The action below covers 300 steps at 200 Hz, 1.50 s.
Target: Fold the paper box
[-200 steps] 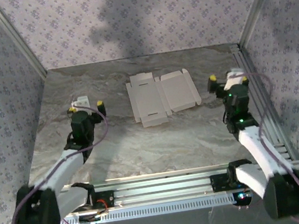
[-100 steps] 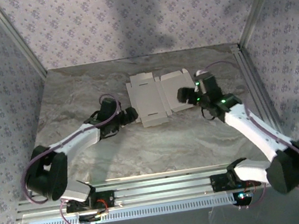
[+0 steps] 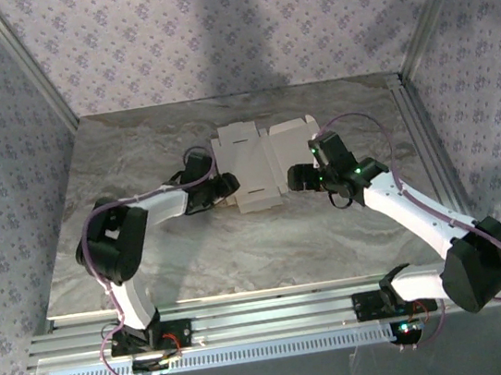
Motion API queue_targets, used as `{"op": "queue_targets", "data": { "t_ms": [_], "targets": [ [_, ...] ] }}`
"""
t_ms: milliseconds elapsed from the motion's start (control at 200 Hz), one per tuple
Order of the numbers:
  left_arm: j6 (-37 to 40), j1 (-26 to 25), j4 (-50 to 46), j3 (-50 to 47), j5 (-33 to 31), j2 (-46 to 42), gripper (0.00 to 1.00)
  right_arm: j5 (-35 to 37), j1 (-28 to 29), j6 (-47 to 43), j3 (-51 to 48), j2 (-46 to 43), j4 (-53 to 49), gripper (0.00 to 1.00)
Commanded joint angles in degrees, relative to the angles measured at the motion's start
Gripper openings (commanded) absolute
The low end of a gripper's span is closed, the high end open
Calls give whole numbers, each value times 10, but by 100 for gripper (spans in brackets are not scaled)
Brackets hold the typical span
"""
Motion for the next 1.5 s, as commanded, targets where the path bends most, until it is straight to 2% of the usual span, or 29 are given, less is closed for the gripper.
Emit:
{"op": "queue_targets", "data": {
  "t_ms": [0,65,120,165,275,345,390,545,640,730,875,949,1039,1159,1314,1494],
  "targets": [
    [12,5,18,34,22,26,56,-10,1,-9,9,-9,-16,82],
    [19,6,5,50,20,41,53,-9,0,-10,8,-11,-17,81],
    [24,7,0,61,21,51,44,-9,0,-10,7,-12,-17,81],
    [30,7,-1,69,25,58,33,-11,0,-9,5,-12,-16,81],
    [60,6,-25,95,26,56,0,-13,-1,-9,3,-12,-15,81],
    [103,4,-95,127,-2,41,0,-10,-4,-14,7,-14,-22,80],
    [140,-2,-163,152,-45,25,0,-6,-6,-20,10,-18,-29,80],
    [340,-56,-339,244,-191,-29,0,29,-14,-38,34,-42,-55,81],
    [463,-93,-411,288,-255,-40,0,27,-16,-43,61,-48,-64,81],
    [580,-127,-431,302,-298,-53,0,24,-15,-49,83,-54,-65,81],
    [736,-165,-396,283,-339,-90,0,19,-20,-66,109,-68,-60,81],
    [789,-172,-353,280,-384,-96,0,-1,-41,-28,125,-72,-61,81],
    [851,-180,-309,274,-420,-95,0,-58,-69,70,128,-66,-40,75],
    [934,-194,-220,234,-435,-98,0,-116,-86,256,121,-39,-3,64],
    [1024,-214,-96,162,-447,-100,0,-204,-81,450,90,22,121,65],
    [1059,-215,-34,131,-456,-88,0,-242,-64,550,80,101,179,65]
  ]
}}
